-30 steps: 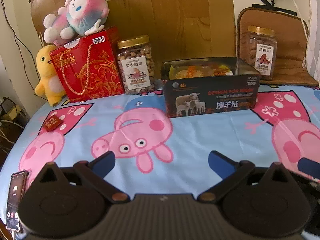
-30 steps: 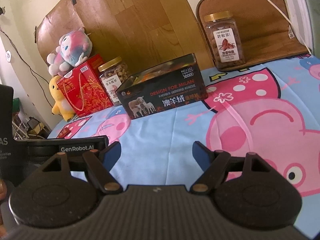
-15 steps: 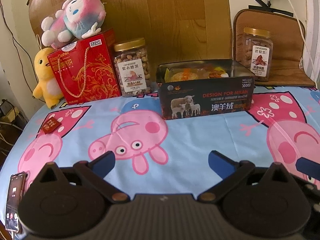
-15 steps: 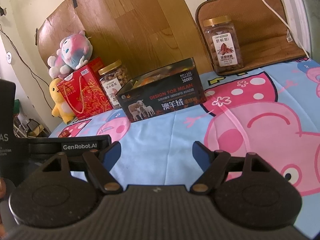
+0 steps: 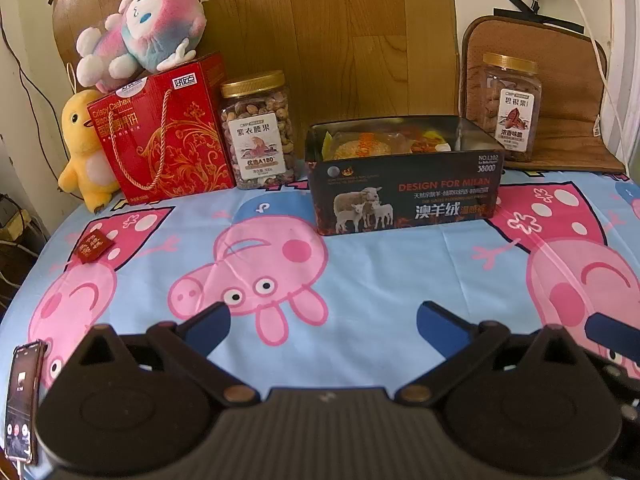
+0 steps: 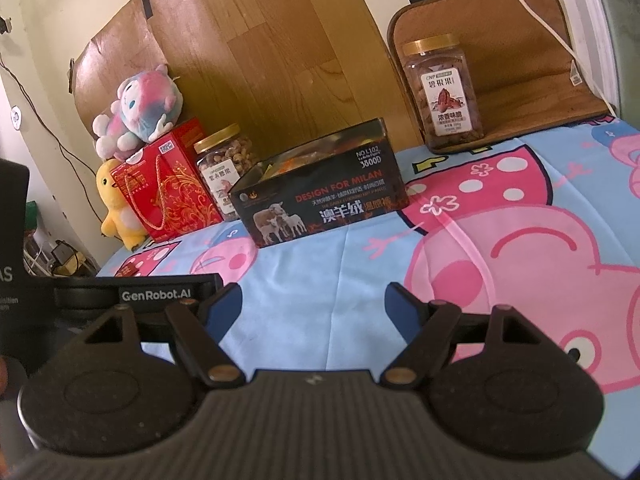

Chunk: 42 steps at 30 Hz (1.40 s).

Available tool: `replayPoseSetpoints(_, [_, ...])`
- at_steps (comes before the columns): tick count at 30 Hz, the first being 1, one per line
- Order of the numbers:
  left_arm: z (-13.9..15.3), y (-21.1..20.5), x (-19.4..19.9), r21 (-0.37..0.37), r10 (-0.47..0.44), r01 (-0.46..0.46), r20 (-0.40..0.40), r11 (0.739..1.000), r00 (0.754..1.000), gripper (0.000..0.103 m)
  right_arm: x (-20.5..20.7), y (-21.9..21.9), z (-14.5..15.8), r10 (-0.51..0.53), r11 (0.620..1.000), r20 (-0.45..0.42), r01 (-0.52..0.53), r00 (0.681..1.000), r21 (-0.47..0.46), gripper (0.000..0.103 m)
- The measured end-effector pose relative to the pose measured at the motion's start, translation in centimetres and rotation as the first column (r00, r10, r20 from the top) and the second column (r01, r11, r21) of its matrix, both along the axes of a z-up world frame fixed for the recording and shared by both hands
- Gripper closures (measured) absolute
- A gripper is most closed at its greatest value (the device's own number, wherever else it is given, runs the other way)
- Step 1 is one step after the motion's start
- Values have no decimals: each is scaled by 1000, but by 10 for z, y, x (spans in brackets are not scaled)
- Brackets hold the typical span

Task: Organize snacks

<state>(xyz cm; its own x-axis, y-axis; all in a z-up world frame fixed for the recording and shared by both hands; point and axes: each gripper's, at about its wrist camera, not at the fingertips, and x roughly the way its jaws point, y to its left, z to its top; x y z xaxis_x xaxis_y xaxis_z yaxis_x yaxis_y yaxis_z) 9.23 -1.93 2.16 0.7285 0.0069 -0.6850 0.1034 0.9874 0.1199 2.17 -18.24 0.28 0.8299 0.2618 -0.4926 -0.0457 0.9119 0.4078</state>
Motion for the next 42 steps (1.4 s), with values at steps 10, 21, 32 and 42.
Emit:
replayPoseSetpoints(10, [2,-1,-3,14,6,-6,19,1000,1000,0,-2,0,2,-3,1000,13,3,1000,-8,23])
replayPoseSetpoints(21, [3,2,-3,46,34,-36,53,998,998,0,-3,2,2,-7,1000,15,7,1000,-14,23])
replayPoseSetpoints(32, [6,-1,-4,64,42,-47,71,997,997,0,-2,1,0,-3,1000,5,3,1000,-2,23])
replayPoseSetpoints(42, [3,-7,-2,54,3,-6,43,999,999,0,-4,-3,-1,-16,1000,4,16,1000,3,22])
